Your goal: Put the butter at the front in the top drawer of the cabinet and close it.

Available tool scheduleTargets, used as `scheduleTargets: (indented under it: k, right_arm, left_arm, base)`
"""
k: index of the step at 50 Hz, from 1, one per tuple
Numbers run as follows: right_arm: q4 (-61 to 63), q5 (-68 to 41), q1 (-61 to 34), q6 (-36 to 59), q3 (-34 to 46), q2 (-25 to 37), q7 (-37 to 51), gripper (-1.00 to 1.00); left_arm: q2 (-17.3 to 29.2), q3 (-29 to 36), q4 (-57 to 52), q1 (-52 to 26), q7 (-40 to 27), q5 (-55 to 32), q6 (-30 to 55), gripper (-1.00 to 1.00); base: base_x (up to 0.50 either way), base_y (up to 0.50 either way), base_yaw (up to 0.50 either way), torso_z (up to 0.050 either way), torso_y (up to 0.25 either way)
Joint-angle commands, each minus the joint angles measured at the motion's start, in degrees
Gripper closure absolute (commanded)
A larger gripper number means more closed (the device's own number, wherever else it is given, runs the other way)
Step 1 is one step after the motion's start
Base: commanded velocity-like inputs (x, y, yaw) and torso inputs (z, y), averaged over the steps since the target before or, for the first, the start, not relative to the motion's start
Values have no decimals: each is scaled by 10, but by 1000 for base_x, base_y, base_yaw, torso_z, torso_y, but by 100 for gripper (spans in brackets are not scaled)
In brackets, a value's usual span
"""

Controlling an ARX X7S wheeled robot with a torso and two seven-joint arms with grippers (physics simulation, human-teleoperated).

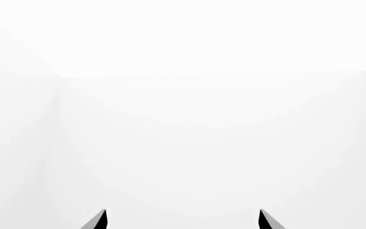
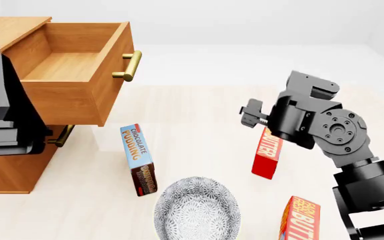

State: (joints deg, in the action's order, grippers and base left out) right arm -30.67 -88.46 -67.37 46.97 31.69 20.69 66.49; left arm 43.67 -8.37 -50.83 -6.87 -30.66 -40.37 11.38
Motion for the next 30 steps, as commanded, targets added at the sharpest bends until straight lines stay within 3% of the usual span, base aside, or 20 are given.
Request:
scheduleTargets:
  k: [1,30]
  right_arm:
    - [-26,12,9,-20,1,-1,-20,-100]
    - [-47,21,32,-39,4,2,-38,-100]
  left_arm:
    - [-3,6,3,1,1,6,-4,-100]
    - [-9,18,20,-11,6,7,-10,-100]
  base:
    - [0,0,0,0,0]
    - [0,0,0,0,0]
